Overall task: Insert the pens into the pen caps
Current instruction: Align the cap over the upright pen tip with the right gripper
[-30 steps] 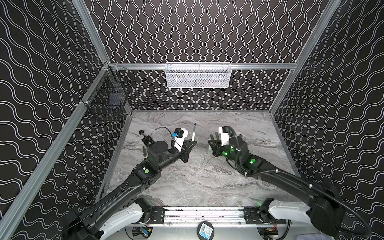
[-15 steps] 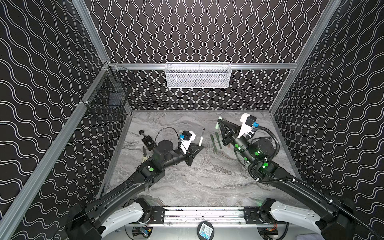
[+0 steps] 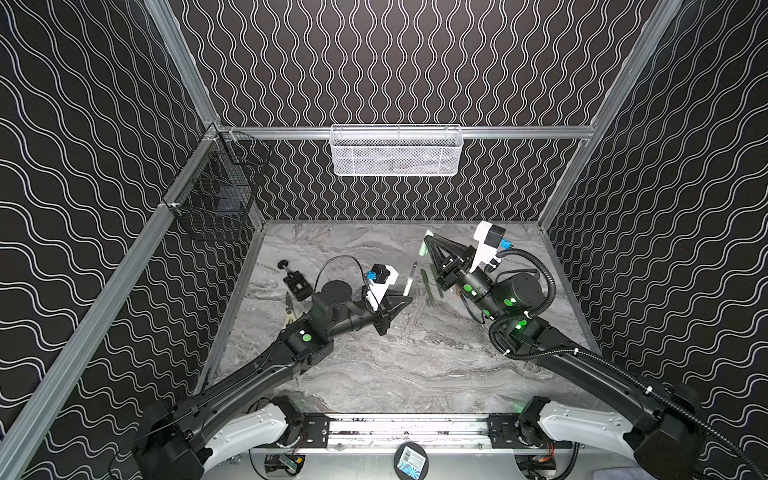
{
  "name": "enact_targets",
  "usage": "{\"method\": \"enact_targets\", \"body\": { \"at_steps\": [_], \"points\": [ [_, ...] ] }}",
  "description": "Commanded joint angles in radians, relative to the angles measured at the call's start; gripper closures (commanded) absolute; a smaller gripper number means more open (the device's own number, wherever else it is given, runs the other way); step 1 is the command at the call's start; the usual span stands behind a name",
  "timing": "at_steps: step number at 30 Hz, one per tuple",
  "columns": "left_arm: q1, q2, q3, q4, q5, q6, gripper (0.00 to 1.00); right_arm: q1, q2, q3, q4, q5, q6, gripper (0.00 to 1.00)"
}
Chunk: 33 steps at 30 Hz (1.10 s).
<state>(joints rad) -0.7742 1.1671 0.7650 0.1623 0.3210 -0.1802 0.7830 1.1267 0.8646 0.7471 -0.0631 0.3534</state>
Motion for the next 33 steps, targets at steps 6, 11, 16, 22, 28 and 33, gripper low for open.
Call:
{"method": "enact_targets", "body": {
  "at_steps": [6, 11, 16, 22, 28, 33],
  "points": [
    [-0.001, 0.006, 0.01, 0.021, 0.003, 0.015, 1.0, 0.015, -0.008, -0.026, 0.041, -0.01, 0.033, 1.0],
    [-0.002, 0.003, 0.008, 0.026, -0.001, 0.016, 1.0, 0.019, -0.002, -0.038, 0.035, -0.015, 0.042, 1.0],
    [-0.002, 0.002, 0.007, 0.027, -0.006, 0.016, 1.0, 0.021, 0.004, -0.045, 0.038, -0.014, 0.045, 1.0],
    [-0.002, -0.01, 0.003, 0.029, -0.023, 0.015, 1.0, 0.025, 0.009, -0.058, 0.037, -0.02, 0.054, 1.0],
    [-0.001, -0.014, 0.002, 0.033, -0.025, 0.012, 1.0, 0.035, 0.016, -0.069, 0.05, -0.035, 0.071, 1.0],
    [-0.001, -0.016, 0.0, 0.034, -0.026, 0.01, 1.0, 0.047, 0.029, -0.07, 0.069, -0.038, 0.069, 0.99]
  ]
}}
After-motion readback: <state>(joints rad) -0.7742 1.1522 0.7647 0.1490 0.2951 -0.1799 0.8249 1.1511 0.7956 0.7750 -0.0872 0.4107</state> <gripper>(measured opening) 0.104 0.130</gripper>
